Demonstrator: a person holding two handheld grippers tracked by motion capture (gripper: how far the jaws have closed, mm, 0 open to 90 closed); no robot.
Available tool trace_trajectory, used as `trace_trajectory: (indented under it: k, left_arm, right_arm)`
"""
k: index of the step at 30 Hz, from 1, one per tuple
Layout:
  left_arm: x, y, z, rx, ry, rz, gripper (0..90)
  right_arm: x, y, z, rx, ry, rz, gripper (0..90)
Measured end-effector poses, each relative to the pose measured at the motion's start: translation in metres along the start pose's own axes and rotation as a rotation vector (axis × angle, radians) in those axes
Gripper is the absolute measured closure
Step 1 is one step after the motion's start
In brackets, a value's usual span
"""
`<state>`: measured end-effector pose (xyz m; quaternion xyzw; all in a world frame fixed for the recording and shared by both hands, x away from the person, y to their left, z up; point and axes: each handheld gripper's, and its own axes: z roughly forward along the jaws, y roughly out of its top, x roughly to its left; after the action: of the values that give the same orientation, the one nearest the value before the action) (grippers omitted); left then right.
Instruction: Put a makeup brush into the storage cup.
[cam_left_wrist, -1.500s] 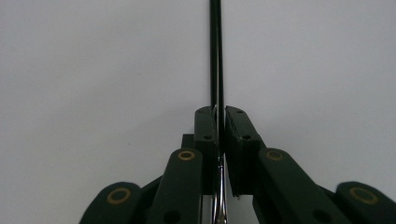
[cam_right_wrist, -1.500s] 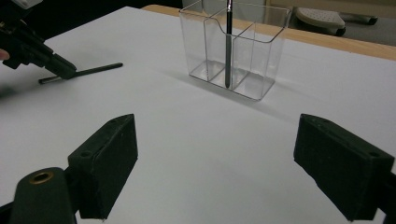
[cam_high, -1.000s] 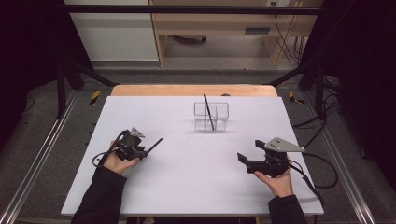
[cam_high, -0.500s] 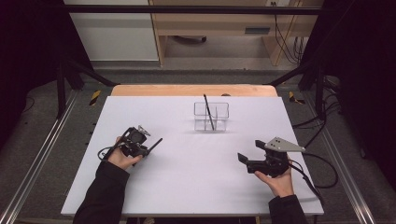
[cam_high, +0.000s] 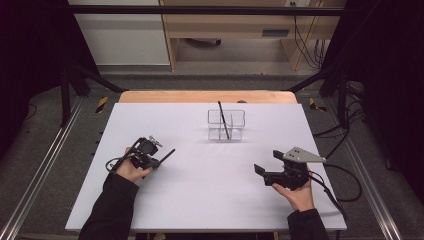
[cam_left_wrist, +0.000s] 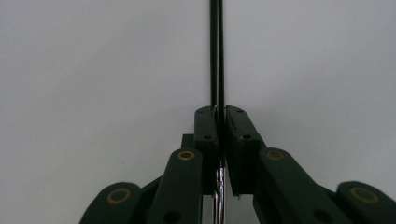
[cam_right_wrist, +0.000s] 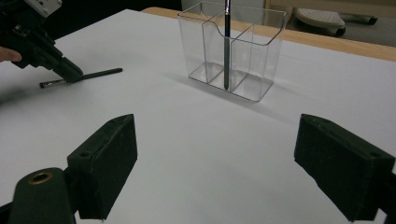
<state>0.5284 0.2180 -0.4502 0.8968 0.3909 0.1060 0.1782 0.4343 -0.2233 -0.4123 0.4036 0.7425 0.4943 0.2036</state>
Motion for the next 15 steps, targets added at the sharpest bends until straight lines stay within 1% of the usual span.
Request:
trace_trajectory:
  k: [4, 8, 15]
  left_arm:
    - [0.0, 0.0, 0.0, 0.0, -0.003, 0.002, 83.4]
    - [-0.001, 0.0, -0.001, -0.002, 0.0, 0.02, 83.5]
    - [-0.006, 0.0, -0.013, -0.053, -0.007, 0.052, 83.6]
  right_arm:
    - [0.0, 0.0, 0.0, 0.001, -0.001, -0.002, 13.6]
    - [0.0, 0.0, 0.0, 0.003, 0.0, -0.002, 13.6]
    - [0.0, 0.0, 0.0, 0.004, -0.005, -0.007, 13.5]
